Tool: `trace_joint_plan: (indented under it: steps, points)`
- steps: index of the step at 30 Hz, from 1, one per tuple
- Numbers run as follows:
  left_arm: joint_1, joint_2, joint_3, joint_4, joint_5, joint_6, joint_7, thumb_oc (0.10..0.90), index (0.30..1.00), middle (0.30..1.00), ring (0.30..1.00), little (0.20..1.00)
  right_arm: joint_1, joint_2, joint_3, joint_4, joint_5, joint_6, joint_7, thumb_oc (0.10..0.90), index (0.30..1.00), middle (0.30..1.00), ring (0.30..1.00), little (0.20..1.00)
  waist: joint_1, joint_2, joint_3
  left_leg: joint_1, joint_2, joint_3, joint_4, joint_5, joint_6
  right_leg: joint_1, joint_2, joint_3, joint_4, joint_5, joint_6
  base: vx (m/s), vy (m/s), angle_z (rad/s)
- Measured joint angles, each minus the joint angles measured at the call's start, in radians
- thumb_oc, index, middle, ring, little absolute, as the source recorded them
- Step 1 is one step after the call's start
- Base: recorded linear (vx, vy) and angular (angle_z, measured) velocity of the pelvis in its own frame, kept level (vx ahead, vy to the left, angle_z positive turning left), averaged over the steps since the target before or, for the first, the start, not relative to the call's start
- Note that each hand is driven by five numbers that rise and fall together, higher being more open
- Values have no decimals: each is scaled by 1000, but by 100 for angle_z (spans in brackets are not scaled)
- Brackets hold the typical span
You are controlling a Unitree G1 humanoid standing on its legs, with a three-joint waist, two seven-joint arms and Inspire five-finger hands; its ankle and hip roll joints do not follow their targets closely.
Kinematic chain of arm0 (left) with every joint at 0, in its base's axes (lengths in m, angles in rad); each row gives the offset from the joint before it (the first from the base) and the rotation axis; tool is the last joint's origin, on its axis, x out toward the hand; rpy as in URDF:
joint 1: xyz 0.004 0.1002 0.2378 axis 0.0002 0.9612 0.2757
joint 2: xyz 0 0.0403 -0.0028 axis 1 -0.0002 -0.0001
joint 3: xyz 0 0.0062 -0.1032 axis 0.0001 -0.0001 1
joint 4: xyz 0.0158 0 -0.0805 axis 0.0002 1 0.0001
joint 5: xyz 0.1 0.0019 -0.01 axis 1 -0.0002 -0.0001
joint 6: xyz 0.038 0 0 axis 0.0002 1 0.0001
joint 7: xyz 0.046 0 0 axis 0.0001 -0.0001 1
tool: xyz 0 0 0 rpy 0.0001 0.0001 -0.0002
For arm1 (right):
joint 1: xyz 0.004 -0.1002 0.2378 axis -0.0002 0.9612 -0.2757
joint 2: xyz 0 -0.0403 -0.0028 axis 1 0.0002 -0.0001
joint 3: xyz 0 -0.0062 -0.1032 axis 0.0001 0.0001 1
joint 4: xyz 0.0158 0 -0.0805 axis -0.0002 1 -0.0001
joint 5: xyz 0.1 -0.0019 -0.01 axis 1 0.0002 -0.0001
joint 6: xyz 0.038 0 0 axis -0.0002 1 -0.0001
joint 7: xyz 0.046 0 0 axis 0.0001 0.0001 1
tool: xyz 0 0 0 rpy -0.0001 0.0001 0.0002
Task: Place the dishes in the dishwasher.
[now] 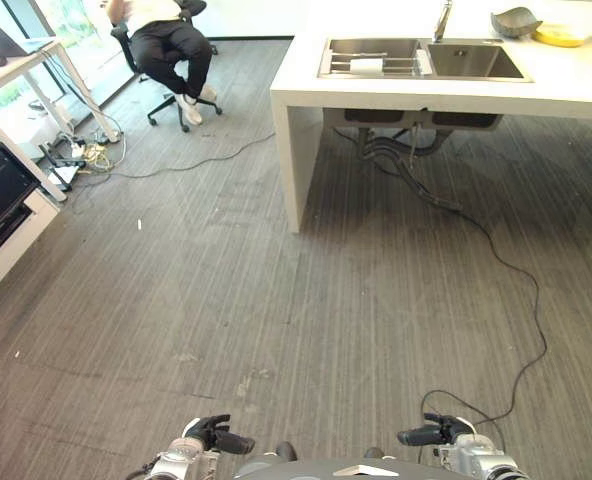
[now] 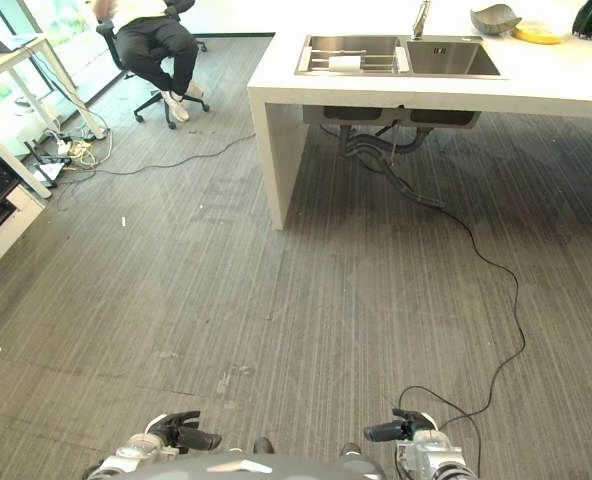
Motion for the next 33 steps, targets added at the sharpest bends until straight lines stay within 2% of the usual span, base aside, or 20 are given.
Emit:
trace_joint_plan:
  steps: [7,21,33]
  points:
    - [-22,-1,-1,-11,0,-17,-1,800,900,900,900,900,-8,-25,0,-22,0,-2,-7,800,900,900,900,900,-2,-16,10,18,-1,-1,-22,3,-6,16,7,-1,-26,4,4,0,0,0]
    - [-22,-9,-10,-7,84,-18,52,800,900,900,900,900,-3,-24,0,27,-36,-10,-17,800,900,900,900,900,-1,-18,11,19,-3,-7,-24,3,-6,19,7,-7,-26,4,4,2,0,0]
    - [-16,-34,9,85,17,-15,46,800,900,900,900,900,8,-5,1,37,-36,-11,-21,800,900,900,900,900,-12,-28,16,25,0,14,-26,4,-7,10,9,21,-28,4,5,11,-7,-7]
